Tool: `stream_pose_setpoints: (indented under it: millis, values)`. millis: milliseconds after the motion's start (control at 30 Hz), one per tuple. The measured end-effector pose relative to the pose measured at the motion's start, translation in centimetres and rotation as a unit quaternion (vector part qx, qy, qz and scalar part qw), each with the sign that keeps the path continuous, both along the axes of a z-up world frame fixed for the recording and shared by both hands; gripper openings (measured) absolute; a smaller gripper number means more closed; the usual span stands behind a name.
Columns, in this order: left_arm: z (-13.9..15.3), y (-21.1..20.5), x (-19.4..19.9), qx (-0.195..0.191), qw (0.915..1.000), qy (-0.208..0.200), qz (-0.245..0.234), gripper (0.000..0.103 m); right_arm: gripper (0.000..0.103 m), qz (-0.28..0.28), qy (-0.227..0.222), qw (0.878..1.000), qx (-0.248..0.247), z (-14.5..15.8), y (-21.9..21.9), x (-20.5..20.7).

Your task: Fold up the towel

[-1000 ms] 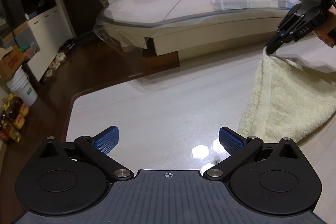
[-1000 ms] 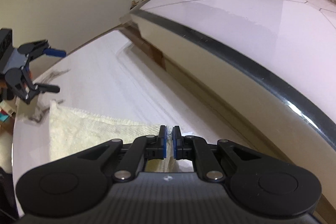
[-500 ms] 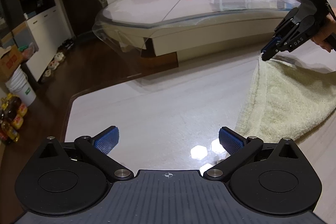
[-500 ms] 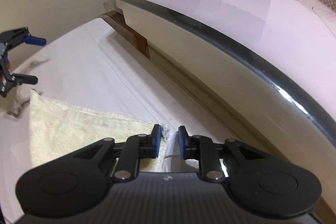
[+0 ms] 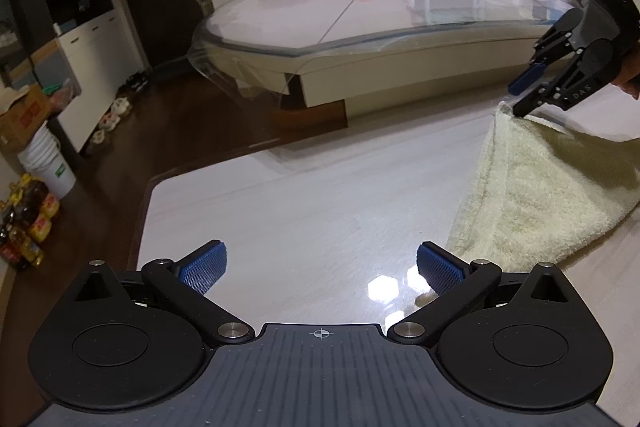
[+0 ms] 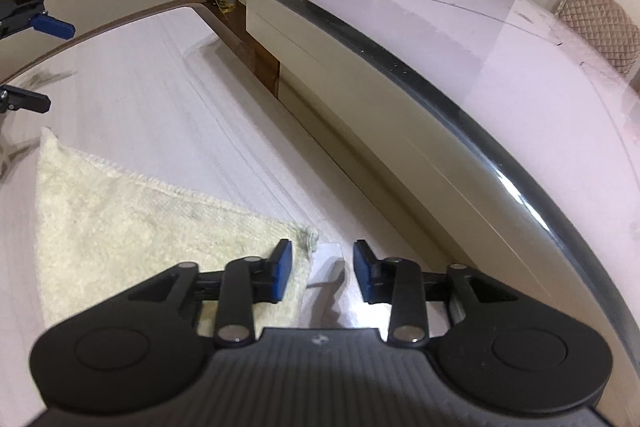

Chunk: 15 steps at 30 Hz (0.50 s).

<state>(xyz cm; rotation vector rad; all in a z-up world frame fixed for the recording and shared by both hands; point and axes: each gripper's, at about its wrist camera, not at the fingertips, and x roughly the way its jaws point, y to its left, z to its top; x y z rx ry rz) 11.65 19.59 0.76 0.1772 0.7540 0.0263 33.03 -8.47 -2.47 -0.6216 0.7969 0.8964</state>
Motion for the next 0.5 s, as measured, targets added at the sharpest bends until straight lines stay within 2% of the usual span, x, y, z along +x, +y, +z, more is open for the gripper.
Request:
stream_pose_setpoints:
  millis: [167,333,500]
  values:
    - [0.2,0.5,-0.2,-0.004,1.0,0.001,0.002,0.103,0.044,-0.011,-0.014,1.0,0.018,1.6,0.1,-2.5]
    - [0.3,0.9,-0.2,0.018,0.9998,0.005,-0.009,0.103,0.046,-0.006,0.007,0.997,0.077,2.8,2.1,-7.4]
    - [0.7,2.2,-0.9,0.011,0.9999,-0.003,0.001,0.103,0.046,0.039,-0.013,0.996,0.082,3.0,6.2,-13.1]
